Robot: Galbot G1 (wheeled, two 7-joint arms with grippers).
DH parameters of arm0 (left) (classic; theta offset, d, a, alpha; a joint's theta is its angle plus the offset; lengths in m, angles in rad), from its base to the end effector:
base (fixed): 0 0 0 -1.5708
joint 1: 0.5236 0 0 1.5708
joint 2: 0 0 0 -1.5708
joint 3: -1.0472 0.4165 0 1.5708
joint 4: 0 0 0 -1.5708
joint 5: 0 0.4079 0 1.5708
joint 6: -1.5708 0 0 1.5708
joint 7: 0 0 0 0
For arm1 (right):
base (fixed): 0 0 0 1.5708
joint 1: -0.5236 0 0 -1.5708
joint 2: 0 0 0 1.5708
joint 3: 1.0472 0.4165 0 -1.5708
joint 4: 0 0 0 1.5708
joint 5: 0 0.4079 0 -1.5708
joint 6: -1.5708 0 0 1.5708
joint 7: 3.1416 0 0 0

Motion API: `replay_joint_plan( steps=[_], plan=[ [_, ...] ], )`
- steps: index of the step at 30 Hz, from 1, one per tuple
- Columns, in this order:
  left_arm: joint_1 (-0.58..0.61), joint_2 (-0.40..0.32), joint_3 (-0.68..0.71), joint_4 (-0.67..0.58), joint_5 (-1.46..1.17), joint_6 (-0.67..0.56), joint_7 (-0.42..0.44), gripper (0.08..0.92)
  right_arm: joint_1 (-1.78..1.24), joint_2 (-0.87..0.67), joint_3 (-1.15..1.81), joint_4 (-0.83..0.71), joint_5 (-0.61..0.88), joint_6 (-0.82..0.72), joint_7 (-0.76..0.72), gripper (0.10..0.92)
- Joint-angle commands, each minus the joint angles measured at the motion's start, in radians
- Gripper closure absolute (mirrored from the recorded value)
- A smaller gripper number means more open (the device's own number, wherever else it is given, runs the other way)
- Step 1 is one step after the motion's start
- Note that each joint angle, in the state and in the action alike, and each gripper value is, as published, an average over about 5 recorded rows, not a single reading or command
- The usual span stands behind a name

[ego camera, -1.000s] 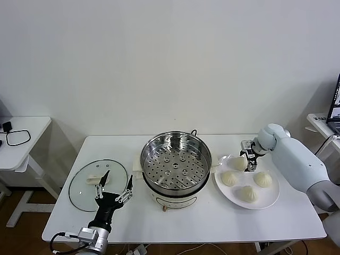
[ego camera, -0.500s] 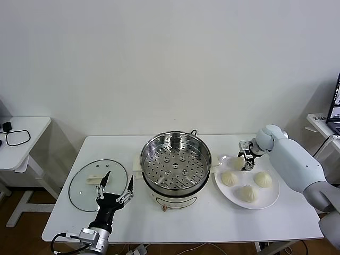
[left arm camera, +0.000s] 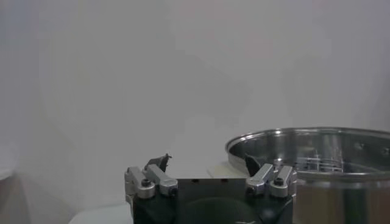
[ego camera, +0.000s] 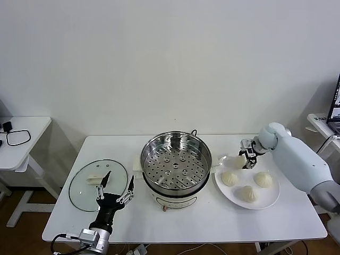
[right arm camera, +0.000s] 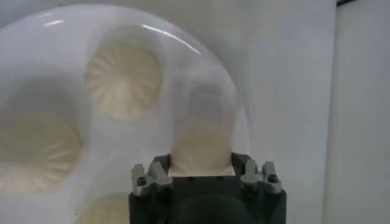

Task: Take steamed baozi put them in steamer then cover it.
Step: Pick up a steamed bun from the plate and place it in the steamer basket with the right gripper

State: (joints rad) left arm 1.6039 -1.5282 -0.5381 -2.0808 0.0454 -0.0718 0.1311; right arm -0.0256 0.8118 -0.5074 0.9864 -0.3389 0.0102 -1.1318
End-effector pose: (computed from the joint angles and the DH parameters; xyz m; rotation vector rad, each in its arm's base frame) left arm 0.1876 0.0144 -0.3723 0.2252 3.1106 0.1412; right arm 0.6596 -0.2298 -0.1987 1.1965 -1.4550 1.5150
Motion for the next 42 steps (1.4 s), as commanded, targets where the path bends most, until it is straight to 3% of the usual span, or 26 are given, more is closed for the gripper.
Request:
replay_joint_plan(
  steps=[1,8,18,29,42],
  plan=[
    [0.001,0.001,0.002,-0.003,0.001,0.002,-0.001,0.177,0.135,-0.158,-0.147,0.213,0.188,0.018,-0.035,0.339],
    [0.005,0.005,-0.002,-0.015,0.002,0.008,-0.005,0.177,0.487,-0.207,-0.407,0.421,0.313,0.270,-0.144,0.339],
    [0.012,0.013,-0.031,-0.019,-0.001,0.017,0.000,0.177,0.810,0.013,-0.661,0.555,0.340,0.395,-0.174,0.342],
    [0.008,0.019,-0.062,-0.012,-0.012,0.022,0.014,0.177,0.759,0.268,-0.726,0.444,0.203,0.543,-0.047,0.338],
    [0.002,0.028,-0.098,-0.001,-0.017,0.029,0.021,0.177,0.534,0.351,-0.676,0.266,-0.032,0.634,0.051,0.338]
  ],
)
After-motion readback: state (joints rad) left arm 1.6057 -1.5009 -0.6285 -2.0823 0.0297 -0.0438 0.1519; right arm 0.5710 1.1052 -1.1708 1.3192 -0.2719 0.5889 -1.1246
